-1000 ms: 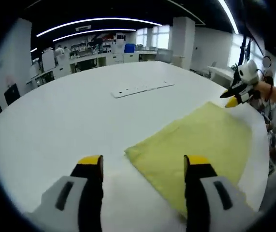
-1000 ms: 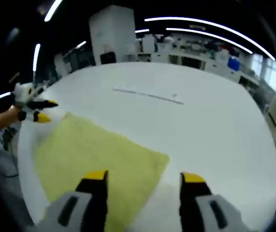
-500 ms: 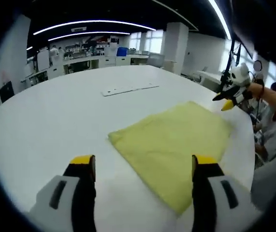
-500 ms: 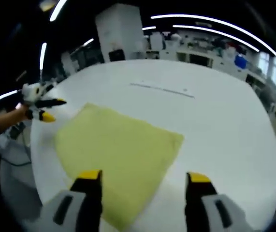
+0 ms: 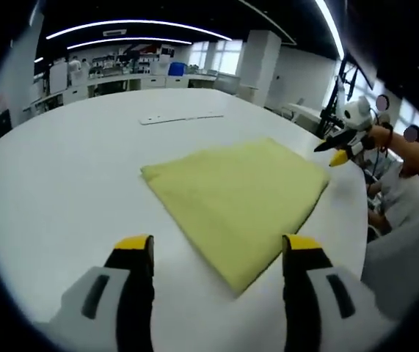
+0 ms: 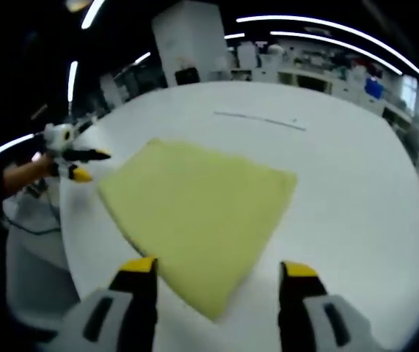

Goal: Fold the garment on the visible template until the final outline fits inside the template.

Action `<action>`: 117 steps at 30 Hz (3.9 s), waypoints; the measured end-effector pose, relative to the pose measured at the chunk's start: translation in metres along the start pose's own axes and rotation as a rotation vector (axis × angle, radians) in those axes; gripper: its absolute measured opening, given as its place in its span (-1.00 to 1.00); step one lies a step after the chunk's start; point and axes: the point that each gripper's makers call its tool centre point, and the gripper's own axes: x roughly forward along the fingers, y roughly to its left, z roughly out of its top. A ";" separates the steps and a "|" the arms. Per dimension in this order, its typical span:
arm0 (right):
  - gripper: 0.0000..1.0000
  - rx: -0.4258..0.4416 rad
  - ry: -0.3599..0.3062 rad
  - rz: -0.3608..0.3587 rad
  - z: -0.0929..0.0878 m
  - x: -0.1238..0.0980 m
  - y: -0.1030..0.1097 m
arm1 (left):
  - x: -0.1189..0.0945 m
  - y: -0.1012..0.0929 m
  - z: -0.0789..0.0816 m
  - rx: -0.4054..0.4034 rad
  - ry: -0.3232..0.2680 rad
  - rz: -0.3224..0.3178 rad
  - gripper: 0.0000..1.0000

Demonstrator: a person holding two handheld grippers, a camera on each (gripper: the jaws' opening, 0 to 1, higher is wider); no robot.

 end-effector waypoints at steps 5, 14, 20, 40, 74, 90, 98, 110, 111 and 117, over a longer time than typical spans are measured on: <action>0.16 0.029 -0.005 0.005 -0.011 -0.001 0.000 | -0.003 -0.004 -0.011 -0.019 0.013 -0.007 0.21; -0.18 0.052 0.005 0.011 -0.032 -0.004 0.005 | -0.004 -0.012 -0.028 -0.052 0.035 -0.026 -0.11; -0.36 0.065 0.007 0.012 -0.041 -0.003 0.006 | -0.005 -0.015 -0.035 -0.095 0.045 -0.024 -0.46; -1.00 0.099 -0.029 0.003 -0.048 -0.005 0.004 | 0.000 -0.020 -0.044 -0.084 0.057 -0.025 -0.98; -1.00 0.056 0.013 0.000 -0.069 -0.015 0.020 | -0.019 -0.033 -0.057 0.001 0.074 -0.007 -0.90; -0.35 0.040 -0.008 -0.024 -0.057 -0.019 0.026 | -0.023 -0.033 -0.040 -0.005 0.033 0.051 -0.35; 0.09 0.024 -0.045 -0.029 -0.037 -0.028 0.035 | -0.033 -0.044 -0.024 -0.053 -0.002 0.042 -0.08; 0.51 0.010 -0.103 -0.023 -0.011 -0.049 0.060 | -0.056 -0.046 -0.011 -0.053 -0.026 0.085 0.23; 0.55 0.006 -0.106 -0.025 -0.010 -0.051 0.062 | -0.058 -0.048 -0.010 -0.069 -0.025 0.085 0.28; 0.82 -0.035 -0.132 -0.046 0.002 -0.066 0.072 | -0.071 -0.047 -0.002 -0.075 -0.065 0.089 0.57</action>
